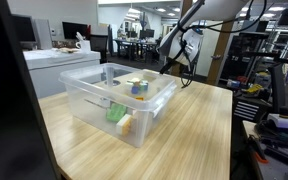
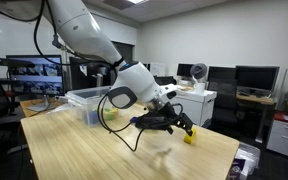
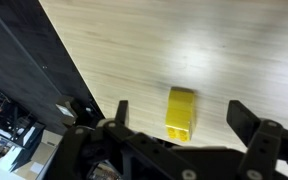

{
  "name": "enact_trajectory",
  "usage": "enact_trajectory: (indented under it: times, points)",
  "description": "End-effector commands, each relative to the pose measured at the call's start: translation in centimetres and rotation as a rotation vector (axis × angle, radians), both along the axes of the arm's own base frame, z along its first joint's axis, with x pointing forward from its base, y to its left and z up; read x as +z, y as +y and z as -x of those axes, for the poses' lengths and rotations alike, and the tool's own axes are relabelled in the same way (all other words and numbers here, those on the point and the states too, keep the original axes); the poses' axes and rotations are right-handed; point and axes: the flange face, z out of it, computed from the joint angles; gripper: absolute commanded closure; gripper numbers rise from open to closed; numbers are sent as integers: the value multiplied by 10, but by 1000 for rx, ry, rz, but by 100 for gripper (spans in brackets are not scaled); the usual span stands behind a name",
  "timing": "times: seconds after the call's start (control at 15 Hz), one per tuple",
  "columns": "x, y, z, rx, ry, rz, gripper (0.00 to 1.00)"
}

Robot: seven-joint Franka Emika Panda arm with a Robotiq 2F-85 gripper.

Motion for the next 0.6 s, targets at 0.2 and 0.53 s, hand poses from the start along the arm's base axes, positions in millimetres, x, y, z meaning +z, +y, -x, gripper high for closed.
enact_trajectory:
  times: [0.2,0.53]
  points:
    - [-16,-1,-45,-46,4,42,0]
    - [-28,-5,-76,-119,33,8,0]
